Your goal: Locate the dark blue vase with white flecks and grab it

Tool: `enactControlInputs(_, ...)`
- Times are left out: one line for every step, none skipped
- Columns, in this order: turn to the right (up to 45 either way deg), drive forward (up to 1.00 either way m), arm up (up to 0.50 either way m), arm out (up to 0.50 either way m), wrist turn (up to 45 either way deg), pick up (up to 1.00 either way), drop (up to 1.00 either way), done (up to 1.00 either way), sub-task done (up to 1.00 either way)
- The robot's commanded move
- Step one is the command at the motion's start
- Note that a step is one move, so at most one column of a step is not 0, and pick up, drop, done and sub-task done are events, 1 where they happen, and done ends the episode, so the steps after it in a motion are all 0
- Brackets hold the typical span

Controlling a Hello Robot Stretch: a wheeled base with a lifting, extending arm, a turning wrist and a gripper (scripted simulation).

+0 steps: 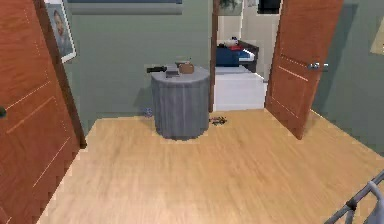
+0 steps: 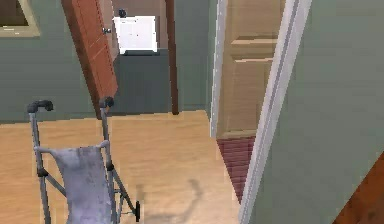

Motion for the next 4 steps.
enactControlInputs(-3.0, 0.00, 0.00, 0.00, 0.0, 0.00, 0.00, 0.00, 0.00)
enactControlInputs(-30.0, 0.00, 0.00, 0.00, 0.0, 0.00, 0.00, 0.00, 0.00)
enactControlInputs(0.0, 0.65, 0.00, 0.00, 0.0, 0.00, 0.00, 0.00, 0.00)
enactControlInputs(45.0, 0.00, 0.00, 0.00, 0.0, 0.00, 0.00, 0.00, 0.00)
